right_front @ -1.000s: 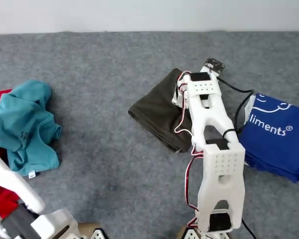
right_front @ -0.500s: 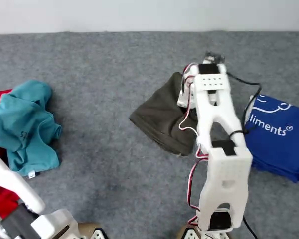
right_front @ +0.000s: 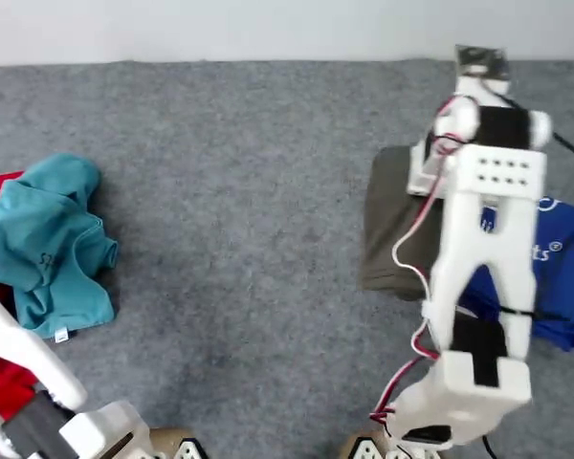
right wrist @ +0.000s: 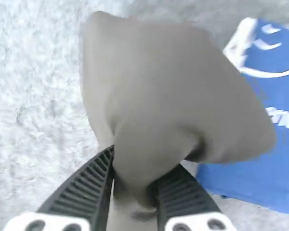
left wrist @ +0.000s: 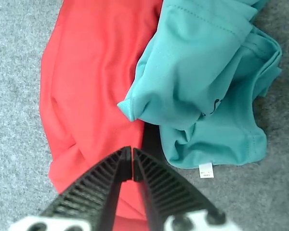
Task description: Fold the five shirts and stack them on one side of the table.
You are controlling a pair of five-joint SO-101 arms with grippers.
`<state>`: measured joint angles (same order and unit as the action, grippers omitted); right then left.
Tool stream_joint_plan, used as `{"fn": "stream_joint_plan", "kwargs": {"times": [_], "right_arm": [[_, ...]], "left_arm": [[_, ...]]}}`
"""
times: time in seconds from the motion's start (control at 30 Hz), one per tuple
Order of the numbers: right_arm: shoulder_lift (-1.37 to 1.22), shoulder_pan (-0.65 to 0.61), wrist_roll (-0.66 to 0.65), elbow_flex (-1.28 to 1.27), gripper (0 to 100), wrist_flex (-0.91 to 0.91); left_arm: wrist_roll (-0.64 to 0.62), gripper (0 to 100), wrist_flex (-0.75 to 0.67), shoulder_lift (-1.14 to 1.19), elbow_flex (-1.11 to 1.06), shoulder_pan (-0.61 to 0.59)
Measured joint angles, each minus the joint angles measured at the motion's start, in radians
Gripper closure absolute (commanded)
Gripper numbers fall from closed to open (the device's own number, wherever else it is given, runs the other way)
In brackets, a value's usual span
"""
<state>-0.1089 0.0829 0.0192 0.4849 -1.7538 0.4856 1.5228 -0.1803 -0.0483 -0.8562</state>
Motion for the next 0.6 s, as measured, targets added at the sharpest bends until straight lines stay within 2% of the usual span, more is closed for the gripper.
{"fn": "stream_joint_plan", "kwargs": {"times": [0.2,0.6], "right_arm": [[0.098,0.084,-0.083,0.0,99.1,0.0],[0.077,0.316,-0.278,0.0,99.1,0.002]], "left_arm": [[0.0,98,0.0,0.0,0.0,0.0],[0.0,98,0.0,0.0,0.0,0.0]]}}
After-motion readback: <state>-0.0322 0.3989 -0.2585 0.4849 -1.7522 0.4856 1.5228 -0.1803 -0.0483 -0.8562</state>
